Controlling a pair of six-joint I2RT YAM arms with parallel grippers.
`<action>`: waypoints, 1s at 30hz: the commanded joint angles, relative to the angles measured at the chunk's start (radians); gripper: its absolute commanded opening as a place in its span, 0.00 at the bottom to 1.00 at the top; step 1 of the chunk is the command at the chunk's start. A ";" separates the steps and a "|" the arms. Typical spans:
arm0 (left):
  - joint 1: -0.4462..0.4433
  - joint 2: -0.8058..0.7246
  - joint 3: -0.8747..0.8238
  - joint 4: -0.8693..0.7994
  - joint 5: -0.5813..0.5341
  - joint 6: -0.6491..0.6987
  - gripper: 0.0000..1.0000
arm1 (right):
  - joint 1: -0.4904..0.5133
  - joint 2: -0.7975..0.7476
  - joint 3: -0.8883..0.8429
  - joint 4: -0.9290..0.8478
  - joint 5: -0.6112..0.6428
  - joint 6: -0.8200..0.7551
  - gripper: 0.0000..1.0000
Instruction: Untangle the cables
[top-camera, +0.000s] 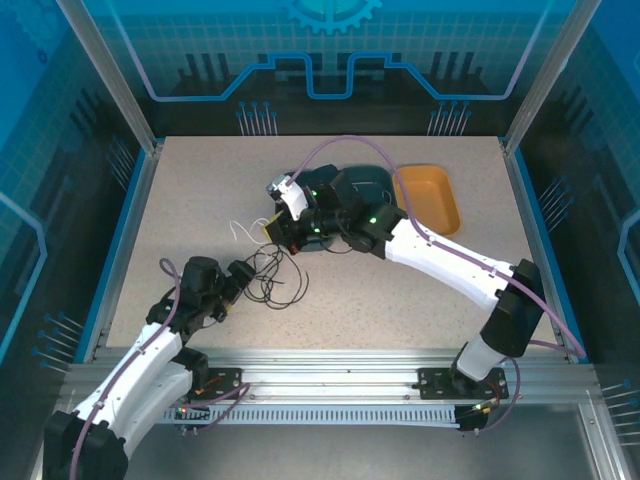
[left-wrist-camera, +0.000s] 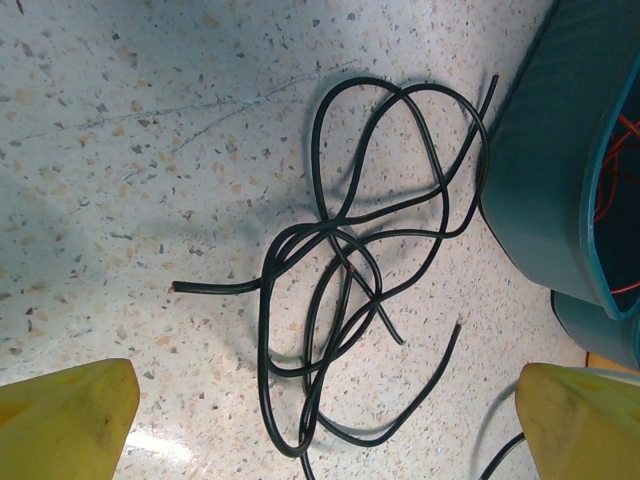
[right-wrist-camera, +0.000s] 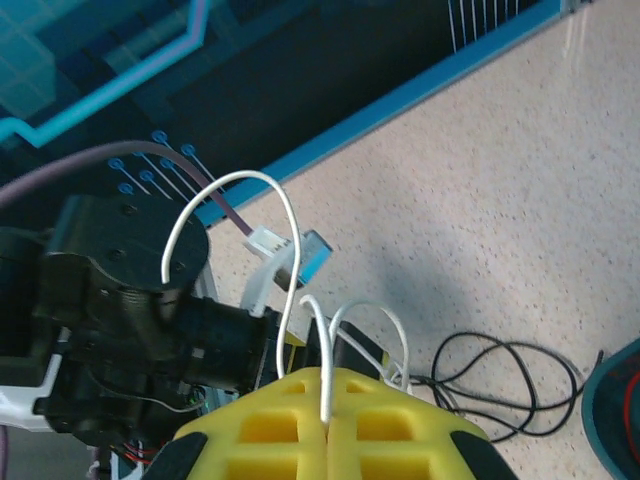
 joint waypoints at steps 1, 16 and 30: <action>0.009 -0.003 0.002 0.011 0.026 -0.009 0.96 | -0.004 -0.039 -0.031 0.080 -0.045 0.007 0.00; 0.009 -0.072 0.057 -0.011 0.055 0.040 0.96 | -0.004 -0.129 -0.090 0.117 0.041 -0.032 0.00; 0.009 -0.185 0.068 0.142 0.166 0.075 0.94 | -0.010 -0.149 -0.109 0.083 0.177 -0.029 0.00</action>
